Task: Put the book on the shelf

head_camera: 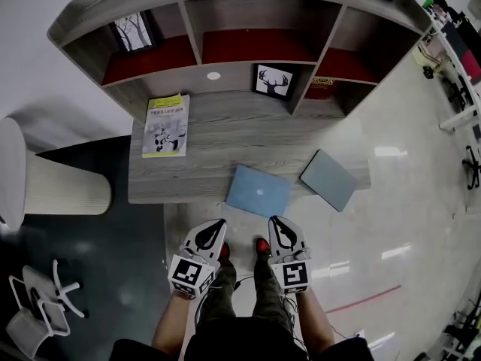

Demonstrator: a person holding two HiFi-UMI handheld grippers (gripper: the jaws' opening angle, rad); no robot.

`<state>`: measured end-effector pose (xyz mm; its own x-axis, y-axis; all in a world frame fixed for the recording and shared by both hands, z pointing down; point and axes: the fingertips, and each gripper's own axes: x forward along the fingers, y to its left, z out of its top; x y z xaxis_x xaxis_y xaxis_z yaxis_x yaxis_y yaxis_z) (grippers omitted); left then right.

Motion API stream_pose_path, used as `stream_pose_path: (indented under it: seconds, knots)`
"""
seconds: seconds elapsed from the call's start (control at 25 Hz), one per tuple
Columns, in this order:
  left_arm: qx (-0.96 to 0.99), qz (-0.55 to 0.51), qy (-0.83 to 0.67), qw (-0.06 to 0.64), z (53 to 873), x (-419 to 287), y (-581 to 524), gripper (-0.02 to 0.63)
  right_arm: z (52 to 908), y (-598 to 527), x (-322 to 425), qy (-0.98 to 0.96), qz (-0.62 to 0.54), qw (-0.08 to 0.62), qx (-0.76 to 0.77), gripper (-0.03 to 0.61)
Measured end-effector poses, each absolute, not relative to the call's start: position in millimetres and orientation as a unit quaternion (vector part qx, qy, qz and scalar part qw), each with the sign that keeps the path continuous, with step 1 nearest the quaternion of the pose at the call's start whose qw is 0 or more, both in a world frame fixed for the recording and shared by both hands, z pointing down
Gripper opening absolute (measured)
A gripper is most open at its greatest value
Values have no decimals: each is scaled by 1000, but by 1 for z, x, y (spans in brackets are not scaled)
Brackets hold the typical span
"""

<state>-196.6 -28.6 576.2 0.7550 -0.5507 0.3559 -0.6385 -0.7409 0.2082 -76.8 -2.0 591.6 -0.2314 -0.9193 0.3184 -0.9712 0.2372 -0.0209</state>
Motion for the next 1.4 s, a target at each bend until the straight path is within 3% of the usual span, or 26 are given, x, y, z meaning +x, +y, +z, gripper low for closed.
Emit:
stream_pose_path:
  seconds: [0.56,0.76,0.8,0.88,1.04,1.4]
  knots:
    - [919,170,-301,188,669,-187,-37,3,704,-4,-81,-764,105,210,601,31]
    - [916,177,-300,199,684,-185,-35,3,730,-4,-80,-754,68,296,583,34]
    - [915,179,-300,203,686,-185,-34,3,738,-4,-81,-756,62,309,574,55]
    - [912,180,-302,211,689,-186,-33,3,753,-3,-85,-763,58,335,550,174]
    - [907,189,-303,222,698,-188,-30,3,766,-5,-85,-753,39,372,540,259]
    - [896,200,-306,251,716,-196,-27,3,805,-6,-74,-729,-2,433,531,302]
